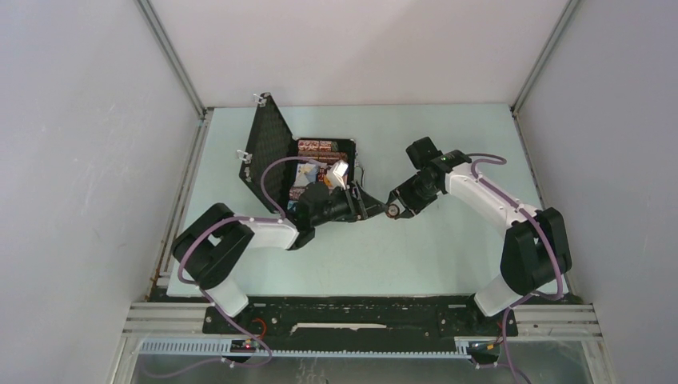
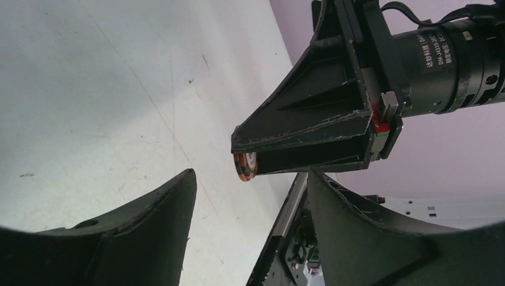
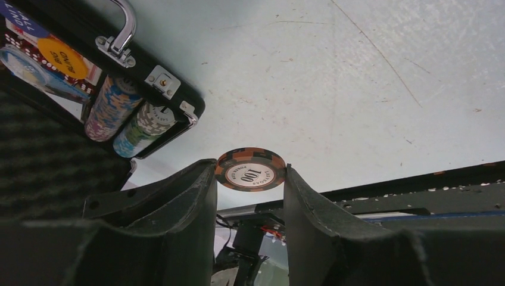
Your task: Pack up texas hold em set
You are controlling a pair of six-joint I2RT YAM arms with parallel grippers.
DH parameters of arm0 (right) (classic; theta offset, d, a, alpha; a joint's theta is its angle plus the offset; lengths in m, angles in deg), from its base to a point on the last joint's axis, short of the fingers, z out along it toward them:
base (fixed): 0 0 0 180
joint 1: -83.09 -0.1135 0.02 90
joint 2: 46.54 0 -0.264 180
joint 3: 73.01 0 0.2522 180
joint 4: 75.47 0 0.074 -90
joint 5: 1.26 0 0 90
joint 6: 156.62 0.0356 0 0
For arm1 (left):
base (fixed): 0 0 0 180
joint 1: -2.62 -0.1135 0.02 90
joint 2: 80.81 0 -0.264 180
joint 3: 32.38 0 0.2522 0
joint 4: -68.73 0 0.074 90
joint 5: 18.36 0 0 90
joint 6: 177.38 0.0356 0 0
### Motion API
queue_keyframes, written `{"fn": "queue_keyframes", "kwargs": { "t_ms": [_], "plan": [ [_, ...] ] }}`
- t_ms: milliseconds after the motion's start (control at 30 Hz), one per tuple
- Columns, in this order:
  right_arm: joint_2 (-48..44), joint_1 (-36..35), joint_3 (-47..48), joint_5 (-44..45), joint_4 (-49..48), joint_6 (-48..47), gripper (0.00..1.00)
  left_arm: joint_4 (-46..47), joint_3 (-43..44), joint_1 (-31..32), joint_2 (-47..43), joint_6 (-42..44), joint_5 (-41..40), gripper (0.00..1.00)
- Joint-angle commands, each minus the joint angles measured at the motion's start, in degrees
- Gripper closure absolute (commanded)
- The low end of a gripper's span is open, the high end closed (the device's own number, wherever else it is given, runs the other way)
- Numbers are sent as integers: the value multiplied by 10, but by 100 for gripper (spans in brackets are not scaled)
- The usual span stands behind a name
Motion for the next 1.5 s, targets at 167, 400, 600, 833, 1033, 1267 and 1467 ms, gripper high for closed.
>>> {"fn": "queue_keyframes", "kwargs": {
  "t_ms": [167, 400, 600, 833, 1033, 1267, 1467],
  "plan": [
    [-26, -6, 0, -5, -26, 39, 75, 130, -3, 11, 51, -53, 16, 37],
    [-32, -7, 0, 0, -25, 45, 75, 129, 7, 20, 65, -54, 1, 49],
    [-29, -9, 0, -6, -21, 47, 74, 88, 24, 27, 55, -35, -17, 62],
    [-30, -12, 0, -8, -20, 47, 74, 72, 29, 28, 47, -31, -34, 69],
    [-34, -13, 0, -9, -22, 49, 73, 72, 39, 29, 43, -30, -40, 70],
    [-38, -13, -1, -10, -22, 47, 72, 56, 48, 28, 35, -17, -48, 77],
    [-49, -13, 0, 9, -31, 42, 29, -28, 62, 29, 11, 22, -65, 100]
  ]
}}
